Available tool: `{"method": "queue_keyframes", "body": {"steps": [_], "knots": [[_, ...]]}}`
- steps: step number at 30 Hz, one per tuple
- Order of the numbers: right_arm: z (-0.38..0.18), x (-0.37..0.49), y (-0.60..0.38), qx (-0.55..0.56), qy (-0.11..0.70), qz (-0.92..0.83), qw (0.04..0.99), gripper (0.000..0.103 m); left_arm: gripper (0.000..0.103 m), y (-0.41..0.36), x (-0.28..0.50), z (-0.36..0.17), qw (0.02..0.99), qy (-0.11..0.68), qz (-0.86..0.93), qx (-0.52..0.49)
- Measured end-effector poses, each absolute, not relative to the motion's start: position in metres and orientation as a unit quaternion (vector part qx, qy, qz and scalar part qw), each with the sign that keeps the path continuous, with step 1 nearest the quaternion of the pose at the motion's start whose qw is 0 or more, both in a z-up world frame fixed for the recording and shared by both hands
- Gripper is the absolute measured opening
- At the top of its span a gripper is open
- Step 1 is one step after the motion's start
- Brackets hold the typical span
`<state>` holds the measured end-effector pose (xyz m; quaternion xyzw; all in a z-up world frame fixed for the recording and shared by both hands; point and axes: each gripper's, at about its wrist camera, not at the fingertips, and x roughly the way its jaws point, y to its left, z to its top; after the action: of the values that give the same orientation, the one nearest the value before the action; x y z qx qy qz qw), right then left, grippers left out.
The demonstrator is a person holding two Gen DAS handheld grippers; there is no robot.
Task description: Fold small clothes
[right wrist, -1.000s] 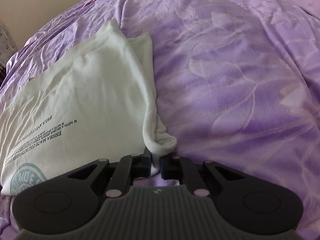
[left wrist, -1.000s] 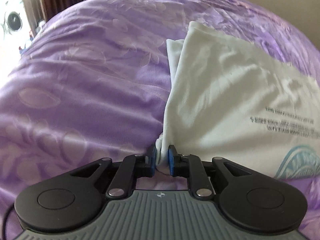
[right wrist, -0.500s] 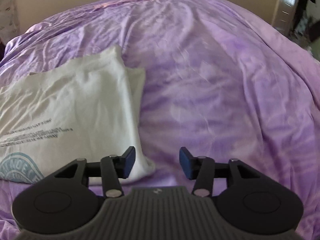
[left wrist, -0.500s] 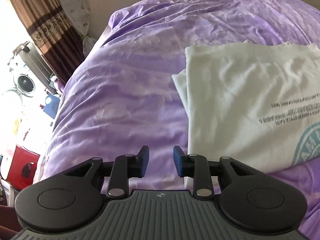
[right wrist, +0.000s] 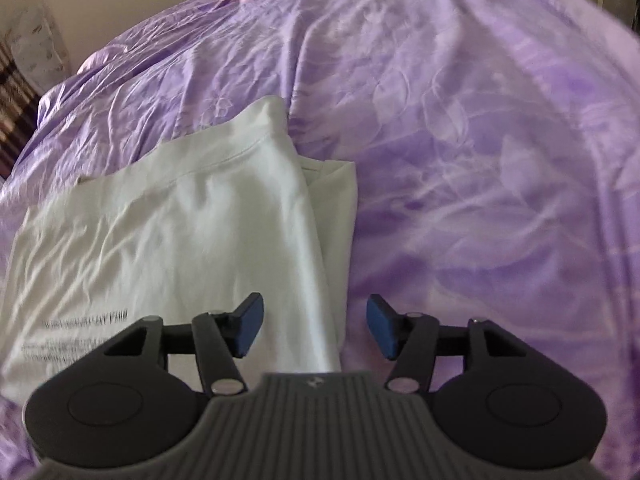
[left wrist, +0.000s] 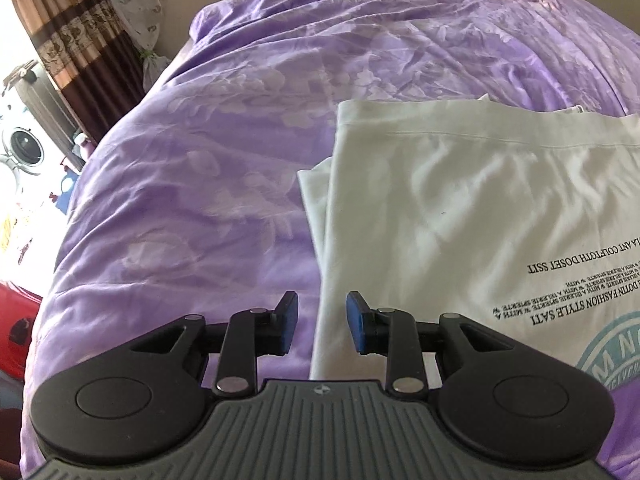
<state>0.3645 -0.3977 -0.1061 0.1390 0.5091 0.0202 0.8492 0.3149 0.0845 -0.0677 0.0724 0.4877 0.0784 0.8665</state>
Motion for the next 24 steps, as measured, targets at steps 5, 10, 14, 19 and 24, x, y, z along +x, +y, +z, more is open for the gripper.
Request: {"method": "queue_keyframes", "body": {"steps": [5,10,14,19,24], "knots": [[-0.133,0.389,-0.414,0.198,0.52,0.033,0.83,0.054,0.035,0.082,0.325,-0.075,0.865,0.491,0.066,0.071],[-0.156,0.401,-0.426,0.263,0.52,0.034,0.812,0.043,0.036,0.082,0.33,-0.084,0.862,0.497,0.062,0.073],[-0.16,0.404,-0.423,0.281,0.516,0.049,0.807,0.009,0.036,0.085,0.331,-0.086,0.863,0.497,0.059,0.065],[-0.132,0.402,-0.401,0.225,0.509,0.04,0.83,0.004,0.036,0.093,0.327,-0.079,0.868,0.492,0.057,0.042],[-0.077,0.398,-0.378,0.192,0.495,0.041,0.846,0.004,0.036,0.104,0.317,-0.067,0.875,0.48,0.05,0.031]]}}
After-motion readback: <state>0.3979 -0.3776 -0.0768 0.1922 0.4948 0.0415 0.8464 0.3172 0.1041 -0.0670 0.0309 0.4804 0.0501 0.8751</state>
